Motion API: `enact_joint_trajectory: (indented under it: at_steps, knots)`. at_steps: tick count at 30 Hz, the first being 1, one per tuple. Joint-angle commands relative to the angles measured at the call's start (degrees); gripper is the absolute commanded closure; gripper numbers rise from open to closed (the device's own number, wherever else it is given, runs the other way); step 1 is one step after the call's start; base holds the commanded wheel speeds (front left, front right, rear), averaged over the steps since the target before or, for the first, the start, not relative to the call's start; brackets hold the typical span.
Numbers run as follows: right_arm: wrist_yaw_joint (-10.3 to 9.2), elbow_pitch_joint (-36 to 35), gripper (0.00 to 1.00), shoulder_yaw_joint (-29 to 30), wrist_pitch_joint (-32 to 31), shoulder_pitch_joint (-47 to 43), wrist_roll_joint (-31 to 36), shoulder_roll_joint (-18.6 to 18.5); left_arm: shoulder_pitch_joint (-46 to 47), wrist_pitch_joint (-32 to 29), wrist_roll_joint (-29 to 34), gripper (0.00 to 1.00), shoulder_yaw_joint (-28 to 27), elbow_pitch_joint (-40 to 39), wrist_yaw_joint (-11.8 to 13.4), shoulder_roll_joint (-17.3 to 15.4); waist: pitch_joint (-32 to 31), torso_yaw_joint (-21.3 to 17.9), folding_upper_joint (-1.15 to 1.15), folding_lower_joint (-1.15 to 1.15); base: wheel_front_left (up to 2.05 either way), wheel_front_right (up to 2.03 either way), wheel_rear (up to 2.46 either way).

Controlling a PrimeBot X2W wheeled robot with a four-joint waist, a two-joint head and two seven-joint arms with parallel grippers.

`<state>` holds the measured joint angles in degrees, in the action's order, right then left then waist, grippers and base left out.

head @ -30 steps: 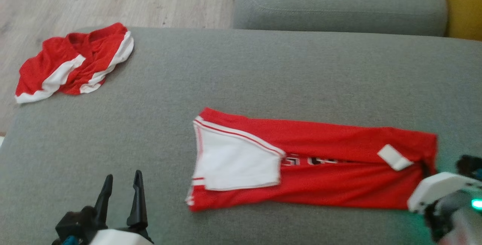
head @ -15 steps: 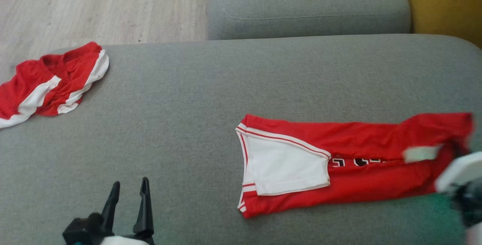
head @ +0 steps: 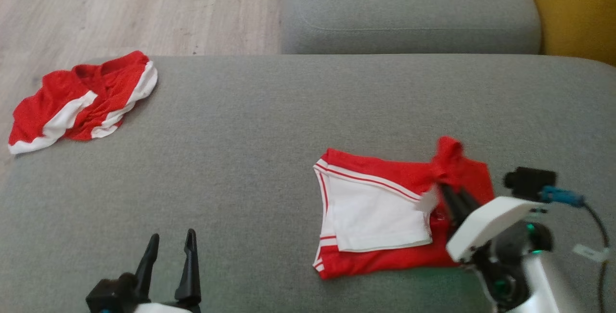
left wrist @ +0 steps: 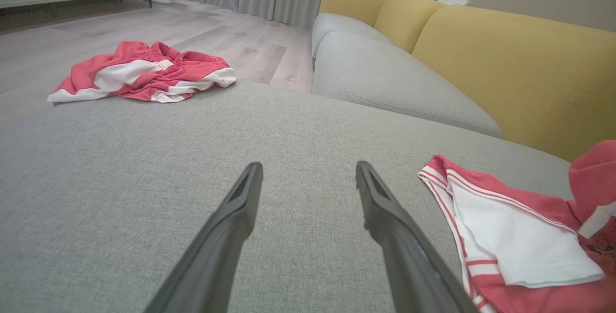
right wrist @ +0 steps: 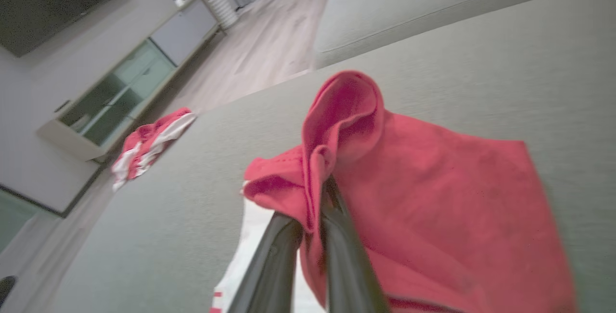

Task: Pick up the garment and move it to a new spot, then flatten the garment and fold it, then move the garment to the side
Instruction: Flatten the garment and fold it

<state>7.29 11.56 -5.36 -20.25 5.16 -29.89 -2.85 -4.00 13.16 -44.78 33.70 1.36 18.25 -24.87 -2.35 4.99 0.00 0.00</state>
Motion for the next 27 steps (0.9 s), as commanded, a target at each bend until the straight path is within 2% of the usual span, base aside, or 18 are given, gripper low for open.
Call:
enact_joint_trajectory:
  at_steps: [1, 8, 17, 18, 19, 20, 27]
  knots:
    - [0.2, -2.22, 1.0, -2.11, 0.82, 2.21, -1.33, -0.1, 2.92, 0.2, 0.57, 0.0, -1.66, -1.72, -0.07, -0.83, 0.02, 0.48, 0.0, 0.0, 0.0, 0.0, 0.0]
    - [0.2, 4.53, 1.0, -13.46, 7.16, 6.62, -9.5, -0.04, 4.09, -0.01, 0.79, 0.0, -0.32, -0.87, -1.04, 0.29, 0.81, 3.46, 0.0, 0.0, 0.0, 0.0, 0.0]
    - [0.2, 20.39, 1.0, -18.16, 13.65, 14.57, -12.09, -0.03, 4.88, 0.34, 0.74, 0.0, 0.34, 1.17, -1.95, 1.7, 1.23, 6.55, 0.0, 0.0, 0.0, 0.0, 0.0]
    - [0.2, 21.83, 0.7, -18.69, 14.24, 15.27, -12.56, -0.03, 4.88, 0.38, 0.74, 0.0, 0.36, 1.3, -1.99, 1.76, 1.22, 6.69, 0.0, 0.0, 0.0, 0.0, 0.0]
    - [0.2, 23.1, 0.23, -19.37, 14.82, 15.98, -13.04, -0.03, 4.87, 0.43, 0.73, 0.0, 0.36, 1.48, -2.06, 1.8, 1.21, 6.8, 0.0, 0.0, 0.0, 0.0, 0.0]
    - [0.2, 24.22, 0.0, -20.07, 15.41, 16.68, -13.57, -0.03, 4.91, 0.47, 0.7, 0.0, 0.34, 1.69, -2.17, 1.83, 1.18, 6.88, 0.0, 0.0, 0.0, 0.0, 0.0]
    - [0.2, 26.95, 0.0, -24.83, 19.78, 21.08, -17.76, -0.03, 5.13, 0.6, 0.77, 0.0, 0.59, 2.12, -2.29, 2.18, 0.59, 6.18, 0.0, 0.0, 0.0, 0.0, 0.0]
